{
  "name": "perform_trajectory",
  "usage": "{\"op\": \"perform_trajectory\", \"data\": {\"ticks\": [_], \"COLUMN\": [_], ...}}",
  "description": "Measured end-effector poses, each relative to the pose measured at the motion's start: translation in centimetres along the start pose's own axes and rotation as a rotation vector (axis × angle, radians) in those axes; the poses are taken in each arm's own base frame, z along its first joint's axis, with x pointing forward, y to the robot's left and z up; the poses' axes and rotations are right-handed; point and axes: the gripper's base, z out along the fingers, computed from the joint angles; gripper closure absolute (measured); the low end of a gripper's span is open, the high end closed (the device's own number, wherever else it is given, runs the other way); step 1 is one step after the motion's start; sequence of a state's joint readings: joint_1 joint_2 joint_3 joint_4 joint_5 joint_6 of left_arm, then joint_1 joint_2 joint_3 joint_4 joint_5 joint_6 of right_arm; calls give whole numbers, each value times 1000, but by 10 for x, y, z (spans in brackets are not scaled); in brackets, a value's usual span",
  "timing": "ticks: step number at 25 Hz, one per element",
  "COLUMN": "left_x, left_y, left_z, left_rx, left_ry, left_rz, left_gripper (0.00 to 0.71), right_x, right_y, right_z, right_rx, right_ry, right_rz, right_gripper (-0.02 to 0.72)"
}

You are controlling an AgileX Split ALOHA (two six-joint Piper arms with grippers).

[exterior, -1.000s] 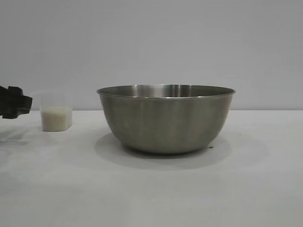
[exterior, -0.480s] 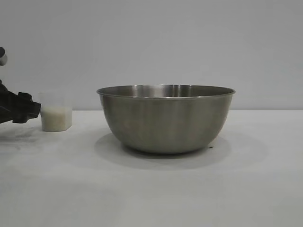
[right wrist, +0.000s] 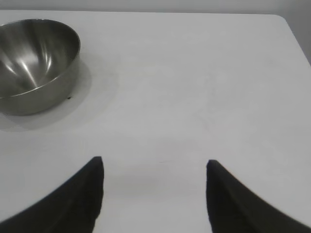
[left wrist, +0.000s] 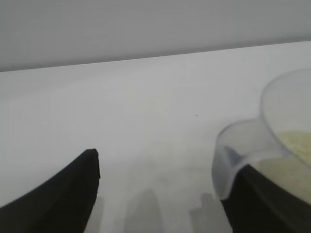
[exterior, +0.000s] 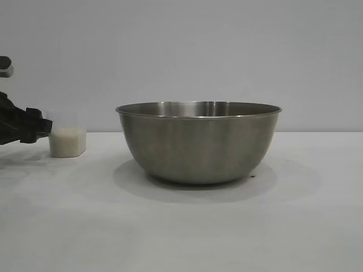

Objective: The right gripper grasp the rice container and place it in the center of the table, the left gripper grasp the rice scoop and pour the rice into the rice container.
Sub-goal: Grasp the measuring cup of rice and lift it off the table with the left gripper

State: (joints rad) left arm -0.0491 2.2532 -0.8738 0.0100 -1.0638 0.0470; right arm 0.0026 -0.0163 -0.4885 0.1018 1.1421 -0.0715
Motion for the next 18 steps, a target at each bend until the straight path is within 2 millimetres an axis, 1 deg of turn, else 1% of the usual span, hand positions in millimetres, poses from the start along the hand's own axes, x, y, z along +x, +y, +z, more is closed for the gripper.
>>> {"op": "perform_trajectory", "data": {"ticks": [9, 10, 11, 17, 18], "left_x": [0, 0, 0, -2, -3], "left_y": [0, 0, 0, -2, -2], "left_z": [1, 1, 1, 2, 2], "left_rx": [4, 6, 8, 27, 27], "left_ry": [3, 3, 3, -10, -15], "left_rz": [3, 4, 5, 16, 16], "left_gripper": [259, 300, 329, 617, 650], "right_x": [0, 0, 0, 0, 0], "right_y": [0, 0, 0, 0, 0], "right_z": [0, 0, 0, 0, 0], "right_rx": [0, 0, 0, 0, 0], "right_ry": [0, 0, 0, 0, 0], "right_rz": [0, 0, 0, 0, 0], "right_gripper": [268, 311, 317, 310, 310]}}
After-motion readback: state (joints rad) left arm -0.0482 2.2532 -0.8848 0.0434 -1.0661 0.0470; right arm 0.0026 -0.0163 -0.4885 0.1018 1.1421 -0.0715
